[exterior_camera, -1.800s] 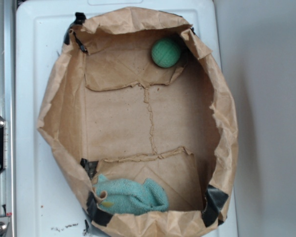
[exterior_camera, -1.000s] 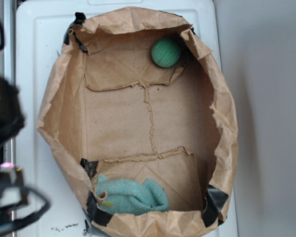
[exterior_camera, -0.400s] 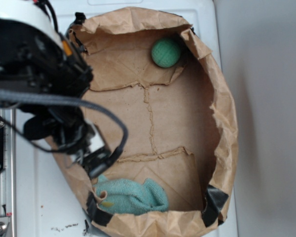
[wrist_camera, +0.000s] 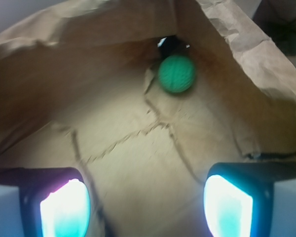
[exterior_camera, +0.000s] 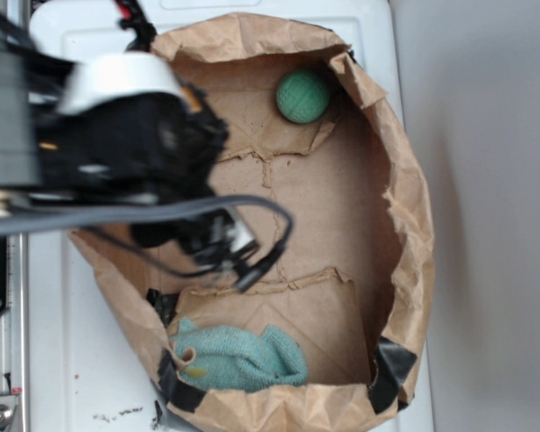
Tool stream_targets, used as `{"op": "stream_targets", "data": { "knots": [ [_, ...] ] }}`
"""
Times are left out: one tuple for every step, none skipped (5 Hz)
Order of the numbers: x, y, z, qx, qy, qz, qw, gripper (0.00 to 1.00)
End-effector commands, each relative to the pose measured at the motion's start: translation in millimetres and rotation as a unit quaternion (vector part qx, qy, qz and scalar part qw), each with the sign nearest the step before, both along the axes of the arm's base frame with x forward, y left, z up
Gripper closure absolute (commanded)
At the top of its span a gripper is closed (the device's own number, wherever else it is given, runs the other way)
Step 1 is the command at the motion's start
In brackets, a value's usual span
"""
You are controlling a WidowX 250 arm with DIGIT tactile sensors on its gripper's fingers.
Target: Grab the green ball.
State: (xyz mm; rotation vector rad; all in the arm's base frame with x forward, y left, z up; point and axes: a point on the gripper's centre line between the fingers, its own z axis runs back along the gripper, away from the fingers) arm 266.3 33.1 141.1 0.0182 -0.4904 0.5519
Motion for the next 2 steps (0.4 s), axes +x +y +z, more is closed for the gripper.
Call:
{"op": "stream_targets", "data": {
  "knots": [
    [27.0,13.2,5.5,0.023,-0.022,0.024,0.999,0.0],
    [29.5,16.7,-2.0,0.037,-0.024,0.044,0.998,0.0]
  ]
}}
